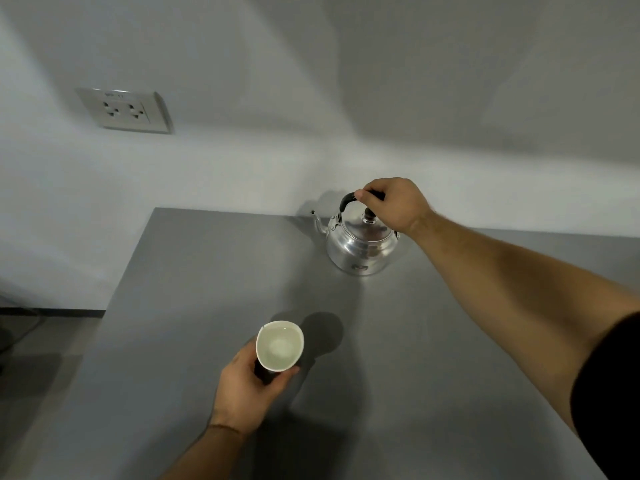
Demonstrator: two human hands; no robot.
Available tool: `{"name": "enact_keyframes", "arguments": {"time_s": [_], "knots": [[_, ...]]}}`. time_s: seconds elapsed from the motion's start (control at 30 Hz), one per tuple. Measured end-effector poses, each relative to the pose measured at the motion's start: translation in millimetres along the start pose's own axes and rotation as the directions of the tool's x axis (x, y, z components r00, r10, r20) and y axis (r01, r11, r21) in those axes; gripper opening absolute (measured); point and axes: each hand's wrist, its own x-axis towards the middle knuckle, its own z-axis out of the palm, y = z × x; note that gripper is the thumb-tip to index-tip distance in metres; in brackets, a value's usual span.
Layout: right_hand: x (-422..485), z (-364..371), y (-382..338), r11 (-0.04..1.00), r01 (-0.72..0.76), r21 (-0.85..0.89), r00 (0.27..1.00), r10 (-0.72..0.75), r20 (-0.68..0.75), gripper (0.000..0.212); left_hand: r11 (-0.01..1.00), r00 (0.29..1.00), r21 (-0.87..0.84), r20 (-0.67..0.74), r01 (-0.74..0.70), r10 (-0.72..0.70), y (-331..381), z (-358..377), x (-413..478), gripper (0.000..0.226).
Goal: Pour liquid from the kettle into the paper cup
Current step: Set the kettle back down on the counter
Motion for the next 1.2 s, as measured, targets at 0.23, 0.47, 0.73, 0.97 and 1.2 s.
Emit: {"name": "enact_keyframes", "arguments": {"time_s": [0.23, 0.47, 0.73, 0.97, 1.2], "knots": [[9.5, 1.0, 0.0, 1.000, 0.023, -0.010, 1.000, -0.023, -0.015, 0.029, 1.000, 1.000, -0.013, -0.008, 0.002, -0.002, 2.3, 0.6, -1.6, 0.059], [13.2, 1.3, -0.6, 0.999, 0.023, -0.023, 1.000, -0.023, -0.016, 0.023, 1.000, 1.000, -0.008, -0.020, 0.003, -0.004, 5.1, 0.9, -2.2, 0.056], [2.3, 0.4, -8.8, 0.991, 0.055, -0.123, 0.998, -0.059, -0.029, 0.036, 1.000, 1.000, 0.008, -0.018, -0.010, 0.010, 9.0, 0.0, -3.5, 0.059], [-48.1, -1.8, -17.3, 0.973, 0.061, -0.224, 0.974, -0.107, -0.200, 0.051, 0.998, 0.998, -0.050, 0.047, 0.038, -0.035, 14.4, -5.4, -4.2, 0.045], [-133.1, -10.3, -22.0, 0.982, 0.093, -0.166, 0.961, -0.132, -0.243, 0.045, 0.994, 0.995, -0.055, 0.051, 0.091, -0.088, 30.3, -3.1, -15.3, 0.037]]}}
